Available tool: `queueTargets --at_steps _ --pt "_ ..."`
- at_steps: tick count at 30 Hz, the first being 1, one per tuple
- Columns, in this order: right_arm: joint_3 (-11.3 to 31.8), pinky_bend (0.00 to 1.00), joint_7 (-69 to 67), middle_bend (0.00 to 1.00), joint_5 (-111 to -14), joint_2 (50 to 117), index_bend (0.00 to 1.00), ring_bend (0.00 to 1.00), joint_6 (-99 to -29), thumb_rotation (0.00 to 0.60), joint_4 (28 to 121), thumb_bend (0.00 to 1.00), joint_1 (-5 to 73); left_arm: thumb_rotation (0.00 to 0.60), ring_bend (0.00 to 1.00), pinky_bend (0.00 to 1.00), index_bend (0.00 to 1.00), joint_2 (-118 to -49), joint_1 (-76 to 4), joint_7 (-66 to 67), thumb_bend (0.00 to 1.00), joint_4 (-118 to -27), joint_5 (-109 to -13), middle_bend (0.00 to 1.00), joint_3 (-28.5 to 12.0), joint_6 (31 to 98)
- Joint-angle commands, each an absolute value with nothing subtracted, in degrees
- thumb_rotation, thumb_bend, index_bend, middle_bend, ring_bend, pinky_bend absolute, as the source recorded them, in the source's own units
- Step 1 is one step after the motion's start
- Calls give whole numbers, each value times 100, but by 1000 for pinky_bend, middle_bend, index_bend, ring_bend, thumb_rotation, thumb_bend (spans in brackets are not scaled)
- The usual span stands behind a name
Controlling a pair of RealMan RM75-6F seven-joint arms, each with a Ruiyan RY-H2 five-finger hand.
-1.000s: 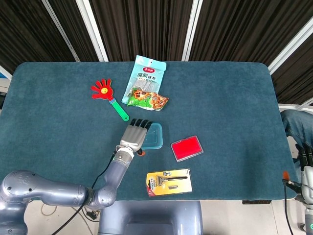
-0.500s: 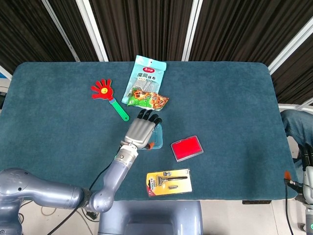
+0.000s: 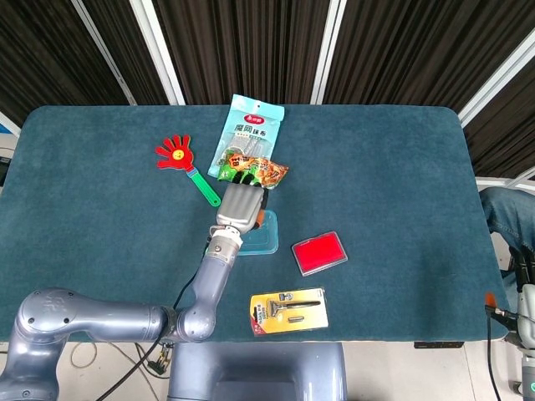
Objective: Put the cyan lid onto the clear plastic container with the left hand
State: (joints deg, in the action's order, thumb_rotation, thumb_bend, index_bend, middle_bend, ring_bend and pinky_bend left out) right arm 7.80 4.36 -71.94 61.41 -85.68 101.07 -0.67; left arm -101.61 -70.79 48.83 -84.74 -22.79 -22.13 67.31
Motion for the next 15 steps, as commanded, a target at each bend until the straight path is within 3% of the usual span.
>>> queueTargets --at_steps 1,7,15 --pt "781 0 435 0 -7196 6141 35 0 -8567 600 10107 414 -67 600 207 165 565 -10266 -7083 4810 471 -8266 -2325 450 -2178 6601" --pt "790 0 433 0 -7179 6138 35 0 -8551 600 10111 414 -59 600 261 190 582 -10417 -7103 4767 505 -7995 -2441 529 -2124 6506" --pt "794 0 434 0 -7161 6120 35 0 -8529 600 10131 414 -53 600 275 204 586 -10701 -7130 4734 512 -7432 -2445 547 -2075 6253"
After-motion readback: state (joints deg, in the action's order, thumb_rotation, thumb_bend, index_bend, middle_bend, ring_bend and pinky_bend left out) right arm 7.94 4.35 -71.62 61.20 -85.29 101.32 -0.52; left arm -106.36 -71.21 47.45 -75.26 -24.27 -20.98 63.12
